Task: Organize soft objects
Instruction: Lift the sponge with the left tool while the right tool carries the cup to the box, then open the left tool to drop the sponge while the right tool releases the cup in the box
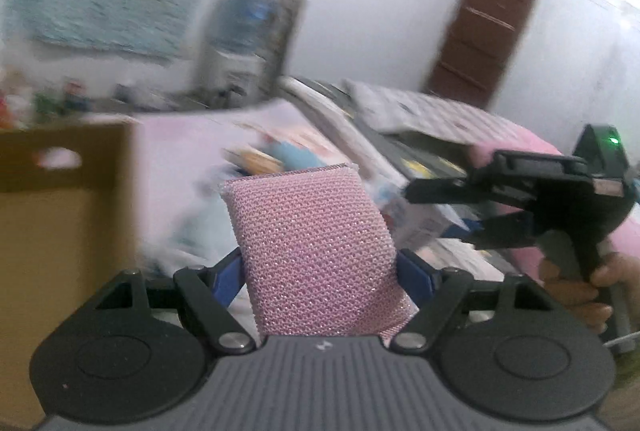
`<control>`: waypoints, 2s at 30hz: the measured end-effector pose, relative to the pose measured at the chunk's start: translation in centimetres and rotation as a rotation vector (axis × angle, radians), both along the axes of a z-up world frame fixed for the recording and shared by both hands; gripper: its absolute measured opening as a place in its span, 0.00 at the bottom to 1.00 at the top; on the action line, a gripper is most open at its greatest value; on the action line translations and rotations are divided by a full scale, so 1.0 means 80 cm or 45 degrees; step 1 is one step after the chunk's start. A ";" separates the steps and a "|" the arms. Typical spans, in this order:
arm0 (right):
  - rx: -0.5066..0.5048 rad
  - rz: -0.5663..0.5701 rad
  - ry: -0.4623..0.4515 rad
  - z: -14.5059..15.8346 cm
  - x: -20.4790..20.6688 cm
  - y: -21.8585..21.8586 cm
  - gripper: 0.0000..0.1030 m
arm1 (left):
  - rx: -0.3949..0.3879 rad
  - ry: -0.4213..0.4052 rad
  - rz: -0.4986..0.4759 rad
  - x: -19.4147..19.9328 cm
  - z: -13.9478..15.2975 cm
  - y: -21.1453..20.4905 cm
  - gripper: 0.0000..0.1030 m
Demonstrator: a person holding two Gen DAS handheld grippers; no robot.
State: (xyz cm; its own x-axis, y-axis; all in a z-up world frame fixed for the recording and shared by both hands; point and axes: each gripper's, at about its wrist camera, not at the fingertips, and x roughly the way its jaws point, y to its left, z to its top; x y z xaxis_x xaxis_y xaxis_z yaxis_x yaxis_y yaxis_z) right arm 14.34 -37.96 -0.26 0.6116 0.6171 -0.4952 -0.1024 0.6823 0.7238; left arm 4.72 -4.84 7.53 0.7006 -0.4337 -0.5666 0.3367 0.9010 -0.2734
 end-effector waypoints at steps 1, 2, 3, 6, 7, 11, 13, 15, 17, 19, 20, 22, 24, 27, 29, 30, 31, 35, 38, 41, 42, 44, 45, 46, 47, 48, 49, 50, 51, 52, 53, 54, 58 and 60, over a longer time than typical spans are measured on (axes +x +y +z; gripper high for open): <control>0.011 0.042 -0.007 0.006 0.013 0.019 0.60 | 0.004 -0.007 0.042 0.003 0.006 0.018 0.79; 0.022 0.085 -0.013 0.011 0.026 0.039 0.60 | 0.008 -0.012 0.090 0.008 0.012 0.038 0.79; 0.035 0.126 -0.017 0.015 0.039 0.060 0.60 | 0.018 -0.017 0.137 0.013 0.016 0.057 0.79; 0.052 0.225 -0.002 0.021 0.082 0.122 0.60 | 0.074 -0.016 0.257 0.036 0.025 0.110 0.79; 0.059 0.257 0.016 0.021 0.099 0.145 0.60 | 0.096 -0.007 0.286 0.047 0.026 0.126 0.79; 0.051 0.355 0.089 0.020 0.161 0.236 0.60 | 0.208 0.063 0.352 0.109 0.015 0.183 0.79; 0.016 0.388 0.111 0.020 0.184 0.282 0.60 | 0.288 0.096 0.386 0.141 0.003 0.202 0.79; -0.018 0.412 0.140 0.016 0.208 0.322 0.60 | 0.349 0.131 0.395 0.164 -0.009 0.216 0.79; -0.064 0.431 0.167 0.012 0.227 0.362 0.60 | 0.381 0.177 0.404 0.188 -0.022 0.228 0.79; -0.102 0.437 0.207 0.002 0.245 0.394 0.60 | 0.414 0.218 0.408 0.210 -0.036 0.239 0.79; -0.118 0.439 0.226 -0.003 0.254 0.406 0.60 | 0.431 0.233 0.412 0.211 -0.038 0.253 0.79; -0.151 0.437 0.268 -0.017 0.273 0.430 0.60 | 0.464 0.270 0.410 0.228 -0.049 0.263 0.79; -0.185 0.429 0.303 -0.031 0.285 0.449 0.60 | 0.499 0.302 0.416 0.237 -0.060 0.271 0.79; -0.224 0.427 0.347 -0.054 0.296 0.463 0.60 | 0.540 0.337 0.415 0.245 -0.079 0.276 0.79; -0.247 0.426 0.362 -0.067 0.307 0.473 0.60 | 0.551 0.361 0.418 0.253 -0.088 0.278 0.79; -0.253 0.425 0.370 -0.072 0.310 0.477 0.60 | 0.552 0.372 0.420 0.255 -0.092 0.280 0.79; -0.258 0.424 0.379 -0.077 0.313 0.481 0.60 | 0.549 0.381 0.423 0.257 -0.095 0.281 0.79; -0.264 0.423 0.403 -0.100 0.333 0.494 0.60 | 0.565 0.396 0.439 0.264 -0.107 0.283 0.80; -0.265 0.417 0.417 -0.113 0.339 0.499 0.61 | 0.610 0.377 0.457 0.268 -0.112 0.281 0.81; -0.266 0.407 0.419 -0.121 0.341 0.502 0.61 | 0.641 0.365 0.463 0.271 -0.116 0.278 0.82; -0.266 0.407 0.416 -0.122 0.341 0.502 0.61 | 0.651 0.362 0.465 0.271 -0.116 0.276 0.83; -0.262 0.402 0.417 -0.126 0.341 0.502 0.61 | 0.669 0.355 0.464 0.271 -0.117 0.273 0.84; -0.258 0.400 0.419 -0.126 0.342 0.501 0.61 | 0.674 0.357 0.463 0.271 -0.118 0.272 0.85; -0.253 0.397 0.421 -0.127 0.342 0.501 0.61 | 0.677 0.361 0.463 0.272 -0.118 0.272 0.85; -0.248 0.395 0.424 -0.129 0.342 0.500 0.61 | 0.679 0.366 0.465 0.272 -0.119 0.271 0.85; -0.247 0.392 0.425 -0.129 0.342 0.500 0.61 | 0.679 0.368 0.465 0.273 -0.119 0.272 0.85; -0.249 0.392 0.423 -0.129 0.341 0.500 0.61 | 0.680 0.371 0.465 0.273 -0.119 0.271 0.86; -0.251 0.391 0.421 -0.129 0.341 0.500 0.62 | 0.682 0.375 0.468 0.274 -0.118 0.272 0.87; -0.252 0.391 0.418 -0.128 0.341 0.500 0.62 | 0.684 0.375 0.472 0.273 -0.117 0.272 0.88; -0.252 0.391 0.416 -0.129 0.340 0.499 0.62 | 0.685 0.373 0.478 0.273 -0.116 0.273 0.88; -0.251 0.391 0.416 -0.128 0.339 0.499 0.62 | 0.684 0.372 0.484 0.275 -0.115 0.273 0.88; -0.250 0.389 0.417 -0.128 0.339 0.498 0.62 | 0.682 0.374 0.490 0.275 -0.115 0.274 0.88; -0.251 0.384 0.424 -0.131 0.341 0.500 0.62 | 0.674 0.375 0.502 0.273 -0.111 0.279 0.88; -0.252 0.388 0.423 -0.131 0.341 0.501 0.62 | 0.658 0.385 0.503 0.273 -0.109 0.281 0.88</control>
State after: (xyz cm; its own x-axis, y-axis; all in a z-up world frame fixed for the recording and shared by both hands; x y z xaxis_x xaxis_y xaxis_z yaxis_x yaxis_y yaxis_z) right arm 41.65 2.14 -10.78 0.2070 0.6178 -0.7586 -0.1044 0.7849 0.6107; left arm 26.53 17.66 -1.22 0.5300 0.1961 -0.8250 -0.0648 0.9794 0.1912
